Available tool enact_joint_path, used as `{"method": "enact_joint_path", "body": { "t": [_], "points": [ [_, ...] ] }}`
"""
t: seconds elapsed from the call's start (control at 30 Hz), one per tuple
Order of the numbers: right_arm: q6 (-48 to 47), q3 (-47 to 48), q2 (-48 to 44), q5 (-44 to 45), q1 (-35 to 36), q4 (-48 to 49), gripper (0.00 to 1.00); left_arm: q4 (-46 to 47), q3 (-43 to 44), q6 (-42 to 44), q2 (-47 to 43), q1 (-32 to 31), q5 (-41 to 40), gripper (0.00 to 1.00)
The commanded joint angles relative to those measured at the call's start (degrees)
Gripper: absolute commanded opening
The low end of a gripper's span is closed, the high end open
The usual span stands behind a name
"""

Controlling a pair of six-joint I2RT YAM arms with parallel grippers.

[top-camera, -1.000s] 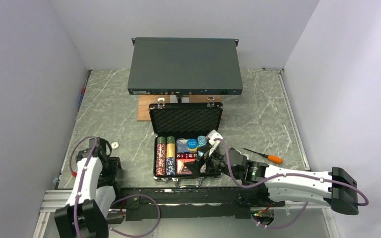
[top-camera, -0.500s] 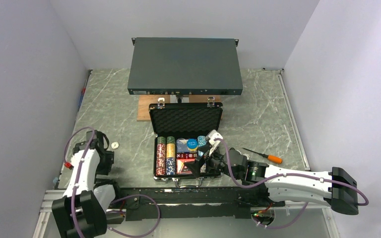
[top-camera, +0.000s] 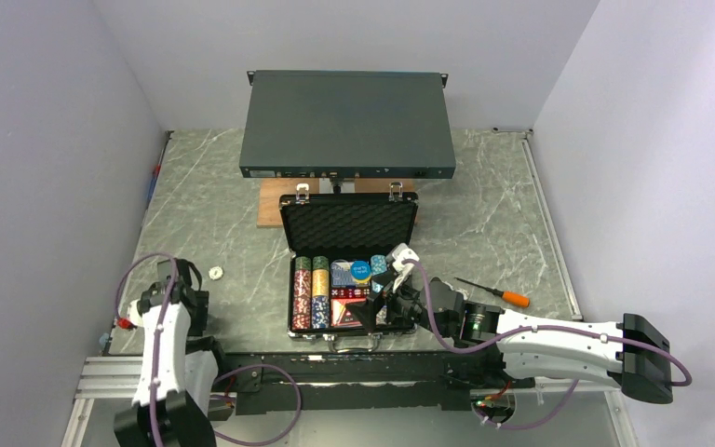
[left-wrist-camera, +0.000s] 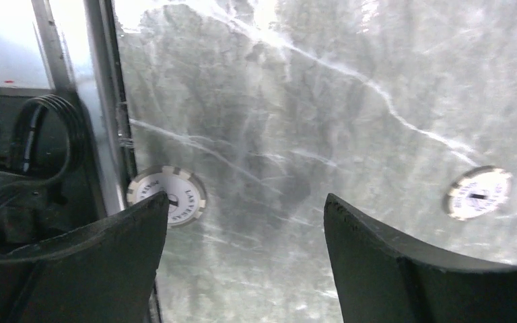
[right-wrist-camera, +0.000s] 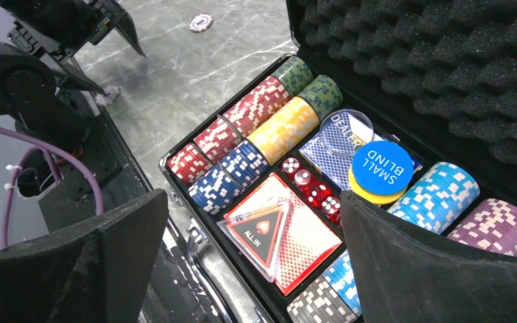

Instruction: Pack up texas hold em set

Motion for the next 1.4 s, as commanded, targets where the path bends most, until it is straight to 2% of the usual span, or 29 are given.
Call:
{"method": "enact_joint_path", "body": {
  "t": [0.0, 0.1, 0.23, 0.47, 0.6, 0.83, 0.9, 0.97, 1.03, 1.13, 1.27, 1.37],
  "points": [
    [-0.55, 0.34, -0.78, 1.1, 0.34, 2.07, 1.0, -0.51, -3.39, -4.62, -4.95, 0.46, 0.9, 0.88],
    [-0.5, 0.3, -0.94, 1.12, 0.38, 1.96, 1.0, -1.14, -2.44, -3.3, -3.85, 0.51, -1.29, 0.9],
    [-0.51, 0.14, -1.2, 1.23, 0.47, 2.13, 1.0, 7.11, -2.16, 2.51, 0.61, 0.55, 4.77, 0.91],
    [-0.81, -0.22, -1.42, 2.31, 0.47, 2.62, 1.0, 10.14, 0.7, 1.23, 5.69, 0.03, 12.41, 0.92],
    [-0.79, -0.38, -1.36, 2.43, 0.44, 2.98, 1.0, 13.88, 2.89, 1.97, 8.82, -2.36, 15.97, 0.92],
    [-0.8, -0.45, -1.12, 2.56, 0.44, 3.15, 1.0, 18.43, 8.89, 6.45, 17.45, -7.34, 17.01, 0.93],
    [-0.81, -0.41, -0.9, 2.51, 0.39, 3.07, 1.0, 15.76, 11.62, 8.41, 18.9, -9.09, 15.93, 0.93],
    [-0.79, -0.32, -0.69, 2.66, 0.44, 2.98, 1.0, 9.89, 15.0, 10.66, 20.12, -10.7, 11.41, 0.94],
    [-0.86, -0.32, -0.48, 2.58, 0.39, 3.01, 1.0, 4.51, 17.5, 12.16, 21.43, -11.21, 6.23, 0.94],
    [-0.65, -0.4, 0.06, 2.2, 0.41, 3.18, 1.0, -2.06, 19.01, 12.01, 23.26, -11.23, 3.59, 0.96],
    [-0.56, -0.23, 0.66, 2.21, 0.43, 3.15, 1.0, -3.67, 14.3, 8.16, 20.89, -11.23, 5.9, 0.94],
    [-0.55, -0.14, 0.97, 2.19, 0.44, 3.24, 1.0, 1.09, 8.13, 4.68, 16.34, -10.96, 8.6, 0.92]
  ]
}}
